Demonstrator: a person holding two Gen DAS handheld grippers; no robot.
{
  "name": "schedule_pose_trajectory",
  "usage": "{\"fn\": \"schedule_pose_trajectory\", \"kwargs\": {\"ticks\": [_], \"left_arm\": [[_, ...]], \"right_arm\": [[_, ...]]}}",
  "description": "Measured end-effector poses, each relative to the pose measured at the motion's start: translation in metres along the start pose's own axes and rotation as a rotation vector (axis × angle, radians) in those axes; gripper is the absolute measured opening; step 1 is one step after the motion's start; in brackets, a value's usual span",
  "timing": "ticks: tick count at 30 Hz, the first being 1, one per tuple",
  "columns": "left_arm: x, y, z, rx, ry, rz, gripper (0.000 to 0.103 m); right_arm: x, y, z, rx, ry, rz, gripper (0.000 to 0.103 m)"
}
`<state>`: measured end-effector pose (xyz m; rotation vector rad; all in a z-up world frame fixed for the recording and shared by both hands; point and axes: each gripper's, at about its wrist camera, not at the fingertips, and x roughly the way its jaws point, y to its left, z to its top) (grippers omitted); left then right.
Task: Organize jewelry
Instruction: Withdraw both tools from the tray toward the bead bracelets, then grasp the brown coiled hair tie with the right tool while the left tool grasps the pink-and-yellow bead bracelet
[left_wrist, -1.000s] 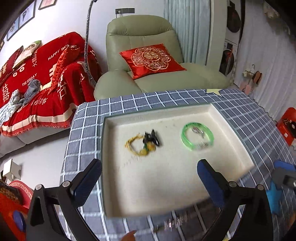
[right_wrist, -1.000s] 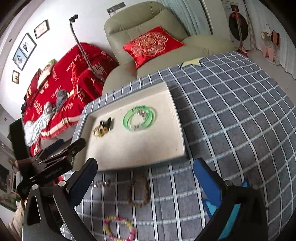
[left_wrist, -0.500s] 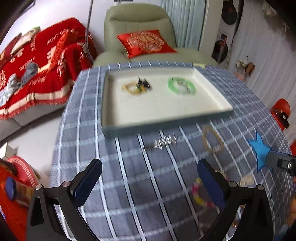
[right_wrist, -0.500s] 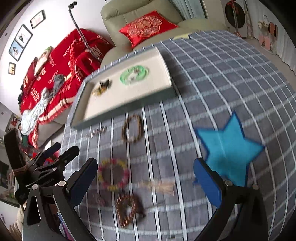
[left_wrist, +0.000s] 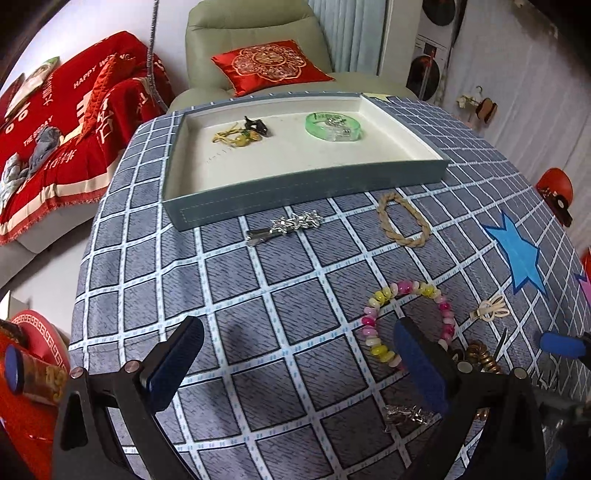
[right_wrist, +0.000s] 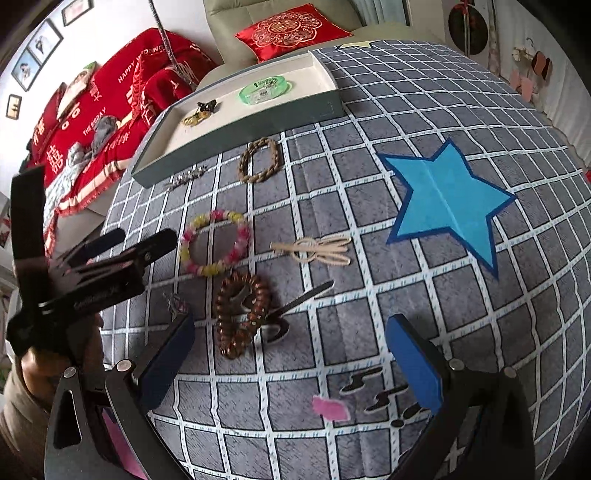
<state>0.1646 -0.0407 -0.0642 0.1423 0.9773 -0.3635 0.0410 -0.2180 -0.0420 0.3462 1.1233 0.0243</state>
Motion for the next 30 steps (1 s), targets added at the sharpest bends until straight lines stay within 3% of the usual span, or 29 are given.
{"fn": "schedule_pose_trajectory", "kwargs": {"ticks": [8,13,14,16,19,23,29,30], "left_arm": [[0.017,-0.005,-0.001,0.029,0.029,0.026,0.103],[0.019,-0.009,-0.001,0.054,0.026,0.030,0.103],[0.019,-0.010,-0.001,0.057,0.025,0.029,0.103],[0.019,-0.011,-0.001,0.063,0.022,0.028,0.103],[0.018,-0.013,-0.002,0.078,0.019,0.025,0.103],[0.014,-0.022,-0.003,0.112,0.009,0.015,0.103],[0.010,-0.033,-0.002,0.157,0.007,-0.025,0.082],[0.009,-0.034,-0.002,0.163,0.007,-0.035,0.076]], "right_arm": [[0.004,0.013,-0.004,-0.011,-0.012,-0.026,0.099],[0.014,0.021,-0.005,-0.027,0.003,-0.058,0.070],[0.014,0.021,-0.006,-0.033,-0.002,-0.068,0.070],[0.014,0.025,-0.008,-0.061,-0.010,-0.100,0.058],[0.015,0.029,-0.011,-0.100,-0.014,-0.133,0.050],[0.016,0.036,-0.015,-0.176,-0.017,-0.193,0.047],[0.015,0.043,-0.017,-0.233,-0.021,-0.208,0.038],[0.015,0.044,-0.017,-0.237,-0.022,-0.209,0.031]]}}
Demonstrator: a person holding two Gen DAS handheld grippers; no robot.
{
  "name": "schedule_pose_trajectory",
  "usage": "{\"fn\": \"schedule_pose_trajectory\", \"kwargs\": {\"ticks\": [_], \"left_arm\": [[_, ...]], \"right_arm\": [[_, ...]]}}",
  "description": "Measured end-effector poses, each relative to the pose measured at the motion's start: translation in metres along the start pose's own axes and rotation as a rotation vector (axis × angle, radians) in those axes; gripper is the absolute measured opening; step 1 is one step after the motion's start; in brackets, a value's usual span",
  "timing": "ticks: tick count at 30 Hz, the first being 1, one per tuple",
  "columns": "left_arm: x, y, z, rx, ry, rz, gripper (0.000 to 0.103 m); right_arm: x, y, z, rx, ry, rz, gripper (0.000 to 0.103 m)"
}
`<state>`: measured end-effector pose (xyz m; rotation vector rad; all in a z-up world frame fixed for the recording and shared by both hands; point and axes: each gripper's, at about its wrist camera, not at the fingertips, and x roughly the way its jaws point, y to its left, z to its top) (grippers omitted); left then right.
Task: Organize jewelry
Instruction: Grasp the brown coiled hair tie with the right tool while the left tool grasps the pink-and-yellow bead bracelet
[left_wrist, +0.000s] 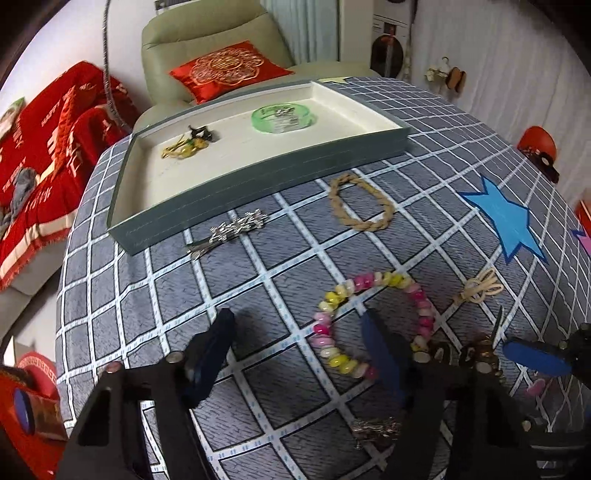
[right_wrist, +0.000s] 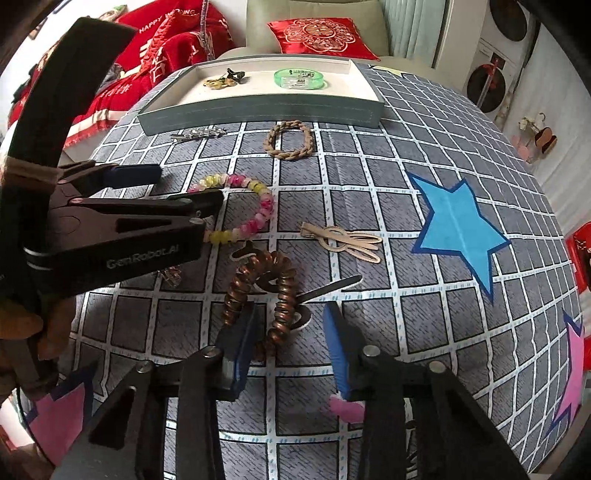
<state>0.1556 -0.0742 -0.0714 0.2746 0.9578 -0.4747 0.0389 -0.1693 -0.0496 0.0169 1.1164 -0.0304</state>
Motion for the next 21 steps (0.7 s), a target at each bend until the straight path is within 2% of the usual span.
{"fn": "schedule_pose_trajectory", "kwargs": {"ticks": [1,3,4,6,9,17,21], "left_arm": [[-0.001,-0.001,0.000,0.003,0.002,-0.015,0.072],[-0.003,-0.004,0.000,0.014,0.000,-0.036,0.050],[-0.004,-0.006,0.000,0.029,-0.003,-0.040,0.045],[-0.004,-0.010,0.001,0.055,-0.005,-0.050,0.025],[-0.006,-0.010,-0.001,0.058,-0.009,-0.055,0.025],[-0.013,0.016,-0.003,-0.092,-0.014,-0.121,0.025],[-0.024,0.026,-0.002,-0.127,-0.045,-0.135,0.025]], "right_arm": [[0.000,0.000,0.000,-0.002,-0.002,0.004,0.023],[-0.001,0.002,0.000,-0.001,-0.004,0.006,0.013],[-0.001,0.002,0.000,0.000,-0.005,0.008,0.012],[-0.001,0.000,-0.001,0.012,-0.008,0.018,0.012],[-0.002,-0.008,-0.002,0.058,-0.005,0.057,0.012],[-0.012,-0.035,0.000,0.157,-0.021,0.119,0.012],[-0.016,-0.045,0.003,0.192,-0.027,0.141,0.012]]}}
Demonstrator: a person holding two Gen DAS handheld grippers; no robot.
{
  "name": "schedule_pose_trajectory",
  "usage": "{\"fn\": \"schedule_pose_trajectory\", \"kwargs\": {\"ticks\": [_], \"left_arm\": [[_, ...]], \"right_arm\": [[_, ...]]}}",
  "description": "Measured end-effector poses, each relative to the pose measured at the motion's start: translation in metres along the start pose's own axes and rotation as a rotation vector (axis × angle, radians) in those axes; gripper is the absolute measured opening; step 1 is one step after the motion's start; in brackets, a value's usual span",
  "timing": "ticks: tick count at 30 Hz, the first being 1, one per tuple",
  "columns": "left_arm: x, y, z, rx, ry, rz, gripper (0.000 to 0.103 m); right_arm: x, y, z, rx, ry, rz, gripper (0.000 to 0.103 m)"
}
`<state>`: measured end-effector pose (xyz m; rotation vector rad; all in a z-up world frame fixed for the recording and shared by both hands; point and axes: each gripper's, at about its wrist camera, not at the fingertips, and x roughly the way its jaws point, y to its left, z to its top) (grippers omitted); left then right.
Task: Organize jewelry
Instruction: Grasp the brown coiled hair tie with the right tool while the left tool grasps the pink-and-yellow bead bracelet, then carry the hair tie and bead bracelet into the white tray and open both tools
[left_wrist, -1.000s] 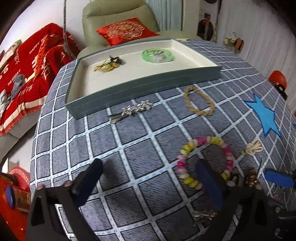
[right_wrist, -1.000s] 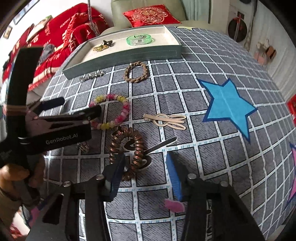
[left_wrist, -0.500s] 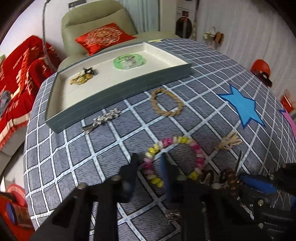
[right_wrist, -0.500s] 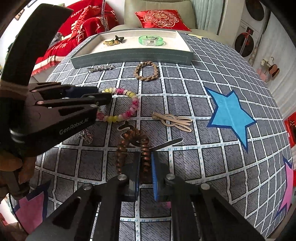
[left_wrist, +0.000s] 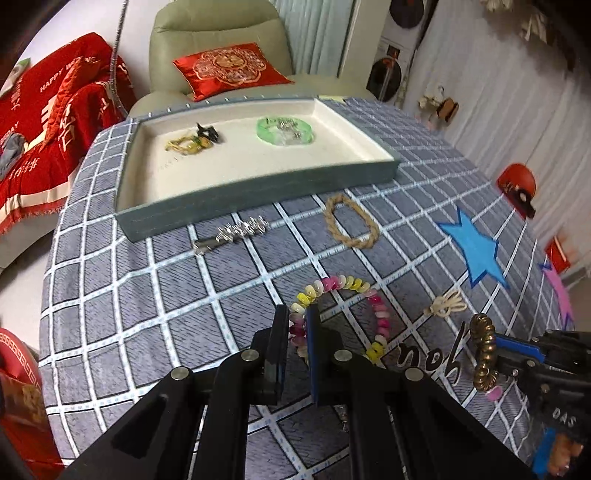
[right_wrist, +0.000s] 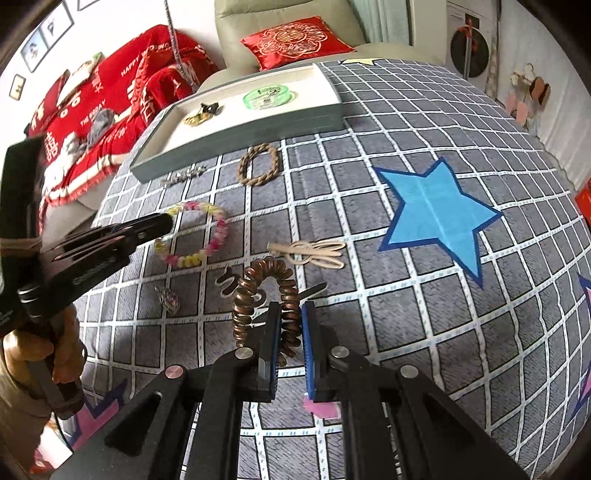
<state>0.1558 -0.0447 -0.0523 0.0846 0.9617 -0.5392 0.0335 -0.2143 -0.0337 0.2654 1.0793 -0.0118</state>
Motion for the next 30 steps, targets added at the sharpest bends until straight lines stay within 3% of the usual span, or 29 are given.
{"fn": "schedule_pose_trajectory", "kwargs": {"ticks": [12,22,30], "left_arm": [[-0.030,0.014,0.018,-0.062,-0.078,-0.028,0.025],[-0.057,0.032,0.057,-0.092,-0.174,-0.004,0.025],[-0.051,0.060,0.106,-0.124,-0.204,0.042,0.025]], "right_arm": [[-0.014,-0.005,0.027,0.015,-0.035,0.044,0.012],[-0.024,0.003,0.087,-0.042,-0.093,0.058,0.012],[-0.013,0.009,0.156,-0.041,-0.114,0.110,0.012]]}}
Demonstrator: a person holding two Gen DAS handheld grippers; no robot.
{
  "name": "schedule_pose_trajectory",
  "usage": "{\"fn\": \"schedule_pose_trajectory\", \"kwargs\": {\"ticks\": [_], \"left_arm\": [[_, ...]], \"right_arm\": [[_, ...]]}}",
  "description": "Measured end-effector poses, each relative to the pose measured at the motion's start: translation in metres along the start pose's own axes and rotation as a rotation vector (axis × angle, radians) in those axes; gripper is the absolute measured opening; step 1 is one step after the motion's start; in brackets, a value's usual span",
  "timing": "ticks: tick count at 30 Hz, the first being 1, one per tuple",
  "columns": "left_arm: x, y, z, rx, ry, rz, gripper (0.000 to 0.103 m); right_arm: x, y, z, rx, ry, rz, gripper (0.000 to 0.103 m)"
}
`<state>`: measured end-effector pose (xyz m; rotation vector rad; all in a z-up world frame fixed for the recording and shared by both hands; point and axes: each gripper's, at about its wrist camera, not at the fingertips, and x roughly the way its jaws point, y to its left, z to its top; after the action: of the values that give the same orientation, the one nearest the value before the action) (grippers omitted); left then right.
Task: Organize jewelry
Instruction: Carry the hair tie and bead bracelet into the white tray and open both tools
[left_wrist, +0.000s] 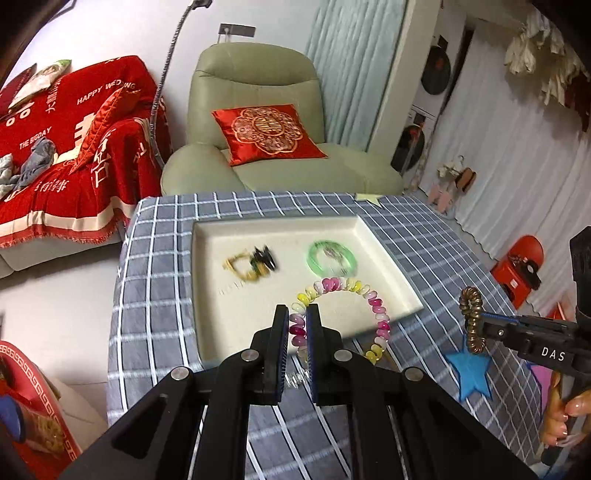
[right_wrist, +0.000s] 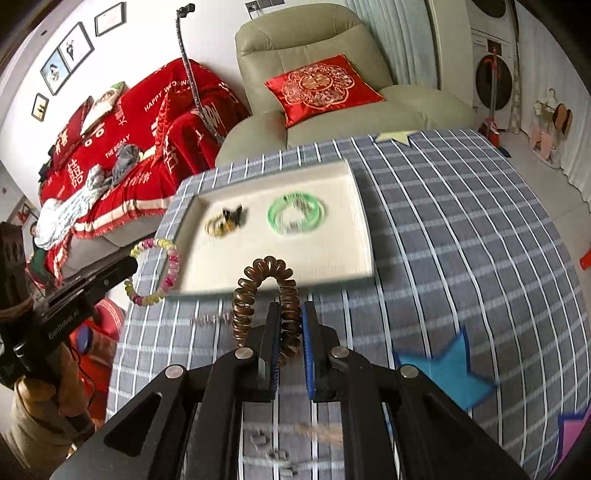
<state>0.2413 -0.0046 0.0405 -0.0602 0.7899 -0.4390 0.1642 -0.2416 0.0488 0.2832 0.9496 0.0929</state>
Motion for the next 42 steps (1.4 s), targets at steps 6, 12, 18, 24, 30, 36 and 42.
{"fn": "schedule_pose_trajectory", "kwargs": {"ticks": [6,12,18,24,30,36,42], "left_arm": [[0.034,0.013,0.021,-0.006,0.035,0.040,0.025],[0.075,0.020,0.024,0.001,0.104,0.073,0.025],[0.114,0.025,0.017,-0.014,0.183,0.076,0.025],[0.140,0.026,0.015,-0.011,0.218,0.109,0.025],[0.155,0.025,0.015,0.002,0.219,0.145,0.025],[0.167,0.027,0.017,0.007,0.208,0.208,0.025],[0.167,0.021,0.016,0.045,0.200,0.244,0.025]], "right_arm": [[0.038,0.001,0.038,-0.009,0.034,-0.005,0.012],[0.094,-0.004,0.055,-0.017,0.119,-0.036,0.012],[0.137,-0.012,0.055,-0.023,0.198,-0.058,0.012],[0.161,-0.020,0.058,-0.014,0.222,-0.099,0.012],[0.167,-0.025,0.068,-0.006,0.190,-0.122,0.012],[0.173,-0.027,0.077,-0.019,0.149,-0.149,0.012],[0.173,-0.020,0.074,-0.064,0.138,-0.171,0.014]]}}
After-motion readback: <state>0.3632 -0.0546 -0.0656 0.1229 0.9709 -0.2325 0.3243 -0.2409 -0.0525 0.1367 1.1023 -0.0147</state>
